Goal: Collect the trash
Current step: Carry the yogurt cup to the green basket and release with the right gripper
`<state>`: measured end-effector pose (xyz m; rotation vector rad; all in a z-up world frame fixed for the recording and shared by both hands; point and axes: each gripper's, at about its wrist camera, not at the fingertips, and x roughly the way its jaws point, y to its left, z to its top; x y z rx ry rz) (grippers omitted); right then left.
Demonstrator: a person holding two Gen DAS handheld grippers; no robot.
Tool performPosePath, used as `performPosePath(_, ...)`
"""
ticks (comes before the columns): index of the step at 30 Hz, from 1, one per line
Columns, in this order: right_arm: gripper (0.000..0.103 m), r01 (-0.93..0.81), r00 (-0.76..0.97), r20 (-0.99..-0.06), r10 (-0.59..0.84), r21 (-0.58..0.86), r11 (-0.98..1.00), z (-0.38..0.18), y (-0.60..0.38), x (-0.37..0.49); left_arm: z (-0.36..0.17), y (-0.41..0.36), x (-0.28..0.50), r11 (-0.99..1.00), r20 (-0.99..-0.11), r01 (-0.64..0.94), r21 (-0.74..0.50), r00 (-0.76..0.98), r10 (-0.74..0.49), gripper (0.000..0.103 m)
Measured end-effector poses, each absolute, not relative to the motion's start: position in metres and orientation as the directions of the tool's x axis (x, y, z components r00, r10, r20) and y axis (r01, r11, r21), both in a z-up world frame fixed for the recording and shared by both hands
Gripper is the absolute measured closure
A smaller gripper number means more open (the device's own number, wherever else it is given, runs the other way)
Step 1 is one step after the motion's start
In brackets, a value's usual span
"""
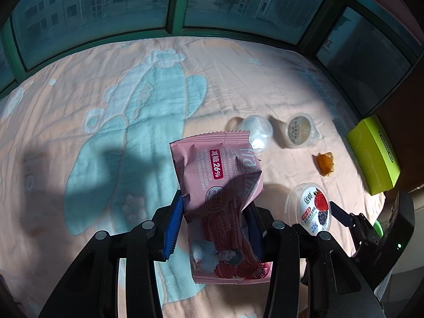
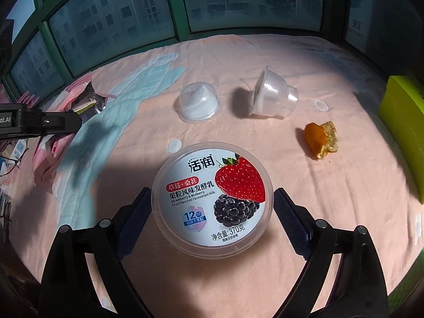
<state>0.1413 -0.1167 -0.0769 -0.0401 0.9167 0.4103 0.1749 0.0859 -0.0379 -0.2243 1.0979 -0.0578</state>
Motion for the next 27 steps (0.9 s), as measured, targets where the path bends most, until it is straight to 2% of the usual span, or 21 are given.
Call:
performPosePath(10, 0.013, -0.211, 0.615, -0.735, 0.284, 0.194, 0.958, -0.052, -0.197, 0.077, -0.028, 0.008, 0.161, 0.968, -0.863, 0.095, -0.232, 0.439, -0.25, 0.06)
performPosePath(19, 0.013, 0.011, 0.664, -0.738, 0.125, 0.177, 0.984, -0.049, -0.298, 0.025, -0.025, -0.087, 0.145, 0.929, -0.857, 0.262, -0.26, 0.38, -0.347, 0.06)
performPosePath(27, 0.012, 0.204, 0.629, -0.777, -0.016, 0.146, 0.968, -0.068, -0.389, -0.009, -0.022, -0.174, 0.132, 0.876, -0.857, 0.398, -0.272, 0.313, -0.408, 0.06)
